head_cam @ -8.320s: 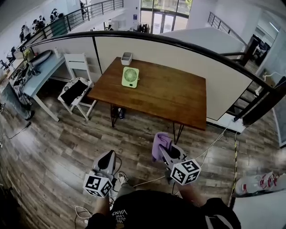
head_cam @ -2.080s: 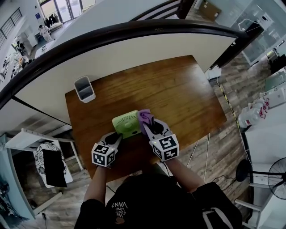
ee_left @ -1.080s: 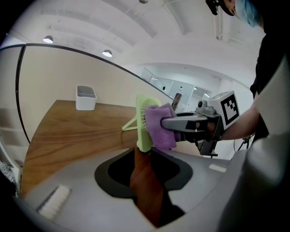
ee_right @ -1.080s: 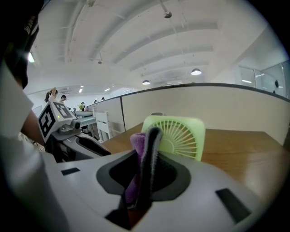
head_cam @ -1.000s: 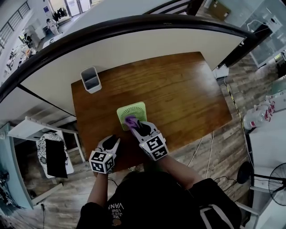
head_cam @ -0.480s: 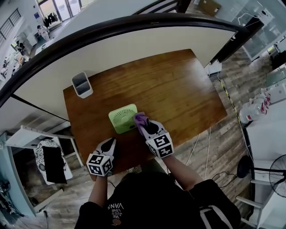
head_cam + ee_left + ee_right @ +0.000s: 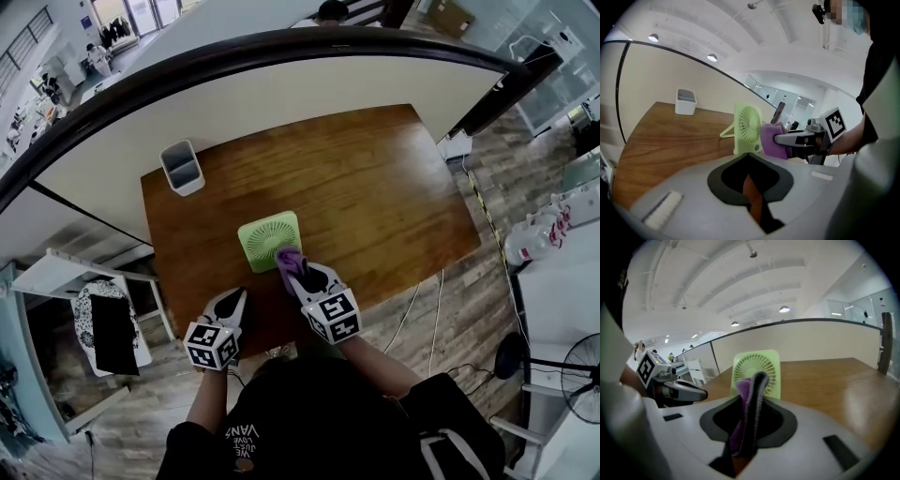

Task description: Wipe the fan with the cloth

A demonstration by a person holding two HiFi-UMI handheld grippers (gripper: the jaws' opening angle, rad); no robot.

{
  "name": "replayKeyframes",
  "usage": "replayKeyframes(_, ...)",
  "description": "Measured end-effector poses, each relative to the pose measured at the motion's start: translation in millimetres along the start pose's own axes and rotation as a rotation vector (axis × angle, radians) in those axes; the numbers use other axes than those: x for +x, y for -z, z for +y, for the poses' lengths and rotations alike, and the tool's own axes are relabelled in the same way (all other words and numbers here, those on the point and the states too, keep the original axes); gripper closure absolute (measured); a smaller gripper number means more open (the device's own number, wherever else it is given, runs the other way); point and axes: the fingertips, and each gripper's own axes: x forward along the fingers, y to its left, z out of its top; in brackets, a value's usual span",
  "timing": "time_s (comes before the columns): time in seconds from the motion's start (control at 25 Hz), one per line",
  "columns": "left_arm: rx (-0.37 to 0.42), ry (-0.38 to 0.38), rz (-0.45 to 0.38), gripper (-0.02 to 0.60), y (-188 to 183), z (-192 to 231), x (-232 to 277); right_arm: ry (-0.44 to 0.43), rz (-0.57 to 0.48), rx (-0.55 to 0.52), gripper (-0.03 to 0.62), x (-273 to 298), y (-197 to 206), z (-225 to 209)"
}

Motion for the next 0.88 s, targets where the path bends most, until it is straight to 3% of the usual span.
replayKeyframes(0.2,-0.010,-0.023,-0.034,0.569,-5,1,-18,-0.124,0.036,-0.079,0.500,25,2,50)
replayKeyframes(0.44,-0.026,-0.047,-0.063,0.570,-7,3,-34,-0.179,0.115,-0.136,0.500,53,15,70)
replayKeyframes(0.72,-0.020,-0.028,-0.057,0.571,-9,-1,-28,-0.157,0.121,-0.113,0.500,50,21,56)
replayKeyframes(0.88,-0.005,-0.001,-0.051,0.569,-13,-4,-19,-0.100,0.092,-0.094,0.500,41,17,34)
